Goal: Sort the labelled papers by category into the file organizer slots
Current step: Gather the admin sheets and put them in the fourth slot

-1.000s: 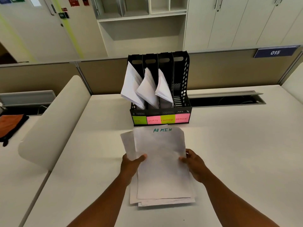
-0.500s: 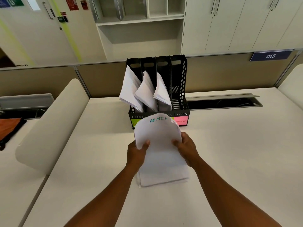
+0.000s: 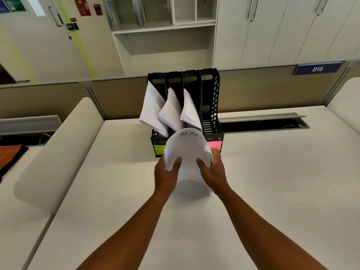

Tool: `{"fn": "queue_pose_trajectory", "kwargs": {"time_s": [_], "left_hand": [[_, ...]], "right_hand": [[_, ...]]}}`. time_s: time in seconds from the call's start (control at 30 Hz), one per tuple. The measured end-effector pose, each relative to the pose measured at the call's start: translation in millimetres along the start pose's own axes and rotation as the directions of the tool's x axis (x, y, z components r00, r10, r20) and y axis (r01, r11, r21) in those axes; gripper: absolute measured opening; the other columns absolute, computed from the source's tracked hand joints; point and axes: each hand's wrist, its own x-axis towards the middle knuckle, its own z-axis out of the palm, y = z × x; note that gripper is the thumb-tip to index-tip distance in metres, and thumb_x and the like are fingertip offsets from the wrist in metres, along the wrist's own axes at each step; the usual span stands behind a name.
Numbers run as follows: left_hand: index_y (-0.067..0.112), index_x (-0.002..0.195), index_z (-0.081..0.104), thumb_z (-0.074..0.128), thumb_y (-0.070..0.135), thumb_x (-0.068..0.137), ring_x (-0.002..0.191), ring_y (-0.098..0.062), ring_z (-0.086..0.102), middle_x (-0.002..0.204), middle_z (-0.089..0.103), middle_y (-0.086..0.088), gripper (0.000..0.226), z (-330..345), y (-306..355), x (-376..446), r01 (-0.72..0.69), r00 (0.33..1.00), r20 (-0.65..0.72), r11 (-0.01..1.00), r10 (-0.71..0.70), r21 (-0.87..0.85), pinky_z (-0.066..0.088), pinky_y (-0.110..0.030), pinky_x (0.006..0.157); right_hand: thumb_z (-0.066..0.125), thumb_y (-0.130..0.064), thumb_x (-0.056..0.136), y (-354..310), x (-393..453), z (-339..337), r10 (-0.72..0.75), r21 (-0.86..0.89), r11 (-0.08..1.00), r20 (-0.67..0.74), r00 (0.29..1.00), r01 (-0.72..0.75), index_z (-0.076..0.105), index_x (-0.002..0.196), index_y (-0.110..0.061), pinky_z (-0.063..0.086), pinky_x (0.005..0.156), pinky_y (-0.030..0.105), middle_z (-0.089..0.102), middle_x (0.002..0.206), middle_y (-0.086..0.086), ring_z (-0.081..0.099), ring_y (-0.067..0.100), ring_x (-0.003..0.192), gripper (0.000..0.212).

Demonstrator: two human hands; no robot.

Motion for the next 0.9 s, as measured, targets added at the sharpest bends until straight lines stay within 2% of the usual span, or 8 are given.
{"fn": "queue_pose_trajectory", "kwargs": {"time_s": [0.07,0.17,0.27,0.4,0.47,0.67,0.8,0.9], "left_hand": [[0.024,0.128,0.051,0.07,0.038,0.084,0.096,-0.014,0.06,0.11,0.061,0.005,0.05,-3,-5,0,0.017,1.0,-0.004,1.0,-0.017,0.004,0.05,-0.007,0.062],[0.031,0.119,0.052,0.07,0.037,0.084,0.089,-0.012,0.061,0.102,0.062,0.006,0.039,-6,-6,1,0.03,0.999,-0.014,0.999,-0.031,-0.026,0.05,-0.004,0.058],[0.035,0.11,0.056,0.07,0.038,0.084,0.088,-0.011,0.064,0.096,0.065,0.011,0.03,-6,-5,2,0.023,0.999,-0.027,0.998,-0.025,-0.054,0.049,-0.005,0.056],[0.032,0.106,0.062,0.07,0.045,0.081,0.088,-0.012,0.067,0.095,0.069,0.009,0.03,-7,-6,3,0.012,0.997,-0.077,0.998,-0.017,-0.054,0.054,-0.011,0.061],[0.022,0.115,0.064,0.071,0.05,0.078,0.09,-0.015,0.068,0.1,0.071,0.003,0.047,-8,-6,3,0.002,0.991,-0.131,0.999,-0.008,-0.051,0.058,-0.018,0.07],[0.027,0.123,0.058,0.071,0.055,0.072,0.097,-0.013,0.064,0.109,0.067,0.005,0.06,-14,-4,2,-0.027,0.99,-0.143,0.997,0.017,-0.067,0.058,-0.026,0.079],[0.038,0.111,0.059,0.073,0.056,0.069,0.096,-0.016,0.065,0.104,0.068,0.006,0.048,-17,-2,2,-0.029,0.99,-0.14,0.996,0.017,-0.081,0.058,-0.03,0.079],[0.036,0.112,0.06,0.076,0.054,0.067,0.095,-0.018,0.066,0.102,0.068,0.006,0.051,-18,0,2,-0.031,0.991,-0.136,0.995,0.017,-0.1,0.06,-0.03,0.076]], "right_hand": [[0.065,-0.024,0.088,6,-1,0,0.008,-0.017,1.0,-0.005,1.0,-0.008,0.037,0.118,-0.036,0.046,0.06,0.005,0.05,0.1,-0.016,0.055,0.004,0.083,0.042],[0.062,-0.023,0.09,11,1,0,0.024,-0.041,0.999,-0.013,1.0,-0.025,0.043,0.133,-0.025,0.044,0.071,0.013,0.054,0.108,-0.01,0.053,0.009,0.091,0.047],[0.059,-0.02,0.091,10,3,2,0.016,-0.036,0.999,-0.014,1.0,-0.016,0.046,0.135,-0.02,0.047,0.076,0.02,0.056,0.108,-0.006,0.053,0.013,0.094,0.046],[0.056,-0.018,0.093,4,3,4,-0.03,-0.012,1.0,-0.054,0.998,0.029,0.049,0.133,-0.02,0.044,0.062,0.004,0.057,0.102,-0.008,0.056,0.013,0.088,0.041],[0.057,-0.018,0.093,0,3,5,-0.049,0.004,0.999,-0.068,0.996,0.049,0.049,0.132,-0.019,0.044,0.059,0.004,0.057,0.101,-0.008,0.056,0.011,0.086,0.04],[0.061,-0.023,0.09,1,2,4,-0.043,-0.005,0.999,-0.046,0.998,0.043,0.048,0.131,-0.022,0.042,0.052,0.004,0.055,0.101,-0.01,0.054,-0.001,0.08,0.043],[0.063,-0.022,0.089,1,0,0,-0.044,0.013,0.999,-0.058,0.997,0.044,0.051,0.126,-0.028,0.044,0.053,0.002,0.056,0.093,-0.018,0.054,-0.004,0.08,0.039],[0.064,-0.02,0.088,-2,1,0,-0.037,0.042,0.998,-0.067,0.997,0.04,0.057,0.123,-0.024,0.043,0.054,-0.001,0.057,0.087,-0.024,0.056,-0.004,0.077,0.036]]}}
